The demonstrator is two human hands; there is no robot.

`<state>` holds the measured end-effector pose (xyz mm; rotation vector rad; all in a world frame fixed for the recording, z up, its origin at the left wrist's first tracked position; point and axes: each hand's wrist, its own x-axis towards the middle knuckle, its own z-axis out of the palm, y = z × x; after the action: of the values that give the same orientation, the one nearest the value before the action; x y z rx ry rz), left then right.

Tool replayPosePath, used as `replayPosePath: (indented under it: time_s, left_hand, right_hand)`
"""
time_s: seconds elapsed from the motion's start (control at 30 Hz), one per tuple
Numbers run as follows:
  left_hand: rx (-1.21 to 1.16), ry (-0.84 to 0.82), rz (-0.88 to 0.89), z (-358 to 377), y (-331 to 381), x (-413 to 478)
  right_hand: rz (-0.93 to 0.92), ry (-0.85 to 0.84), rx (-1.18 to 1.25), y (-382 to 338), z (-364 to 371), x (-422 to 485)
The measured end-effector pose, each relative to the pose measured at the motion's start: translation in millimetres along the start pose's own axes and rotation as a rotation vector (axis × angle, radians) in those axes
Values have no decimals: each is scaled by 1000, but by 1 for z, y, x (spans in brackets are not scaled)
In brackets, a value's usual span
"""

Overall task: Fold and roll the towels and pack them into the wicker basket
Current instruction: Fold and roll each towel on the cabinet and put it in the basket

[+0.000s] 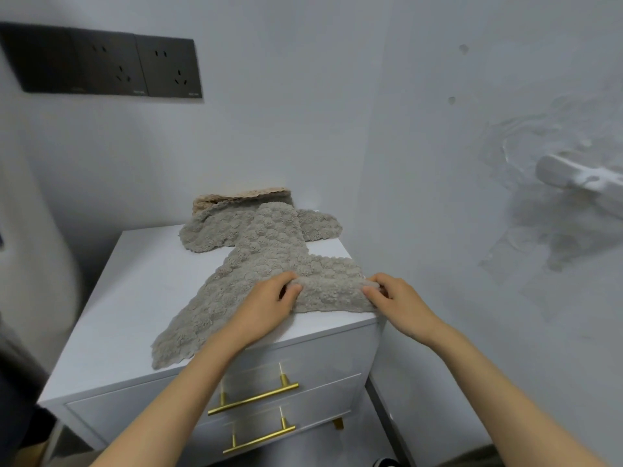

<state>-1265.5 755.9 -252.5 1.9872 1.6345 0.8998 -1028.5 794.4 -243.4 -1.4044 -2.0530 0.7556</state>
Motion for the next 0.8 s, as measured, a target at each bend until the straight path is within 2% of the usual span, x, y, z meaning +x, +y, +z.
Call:
replayPosePath:
  time_s: [0.13, 0.23, 0.3, 0.4, 0.47, 0.53, 0.63, 0.7, 0.8]
  left_hand:
    - [-86, 37, -139, 0, -1, 3]
    - [-174, 67, -243, 0, 1, 4]
    - [-107, 111, -256, -1, 2, 4]
    - [67, 221, -187, 2, 4, 1]
    - [142, 285, -85, 6, 5, -1]
    - [188, 325, 55, 10, 6, -2]
    - [272, 304, 293, 15, 5, -1]
    - [328, 290, 342, 18, 5, -2]
    - [305, 268, 340, 17, 4, -4]
  right_hand:
    - [131, -30, 5, -3, -1, 2]
    - [207, 37, 44, -5, 2, 4]
    - [239, 100, -21, -5, 6, 5]
    - [222, 210, -223, -6, 11, 3]
    - [125, 309, -312, -8, 13, 1]
    - [-60, 370, -366, -11, 15, 0]
    - [-353, 338, -445, -13, 23, 0]
    - [-473, 303, -510, -14, 31, -3]
    - [-513, 287, -576, -12, 36, -4]
